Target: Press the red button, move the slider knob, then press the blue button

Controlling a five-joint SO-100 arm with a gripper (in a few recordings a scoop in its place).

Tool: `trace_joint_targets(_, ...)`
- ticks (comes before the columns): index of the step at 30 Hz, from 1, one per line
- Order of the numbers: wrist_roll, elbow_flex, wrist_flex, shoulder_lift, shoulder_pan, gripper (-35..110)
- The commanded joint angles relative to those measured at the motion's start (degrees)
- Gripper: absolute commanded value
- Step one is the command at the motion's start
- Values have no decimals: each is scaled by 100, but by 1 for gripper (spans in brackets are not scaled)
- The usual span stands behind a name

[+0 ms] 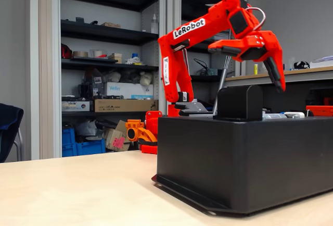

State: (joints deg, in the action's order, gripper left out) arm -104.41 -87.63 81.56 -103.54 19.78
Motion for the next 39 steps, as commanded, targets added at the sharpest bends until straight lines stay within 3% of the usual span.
trace_joint_targets(1, -79, 185, 114, 53, 105, 104)
trace_joint_targets(39, -360, 580, -220, 932, 448, 104)
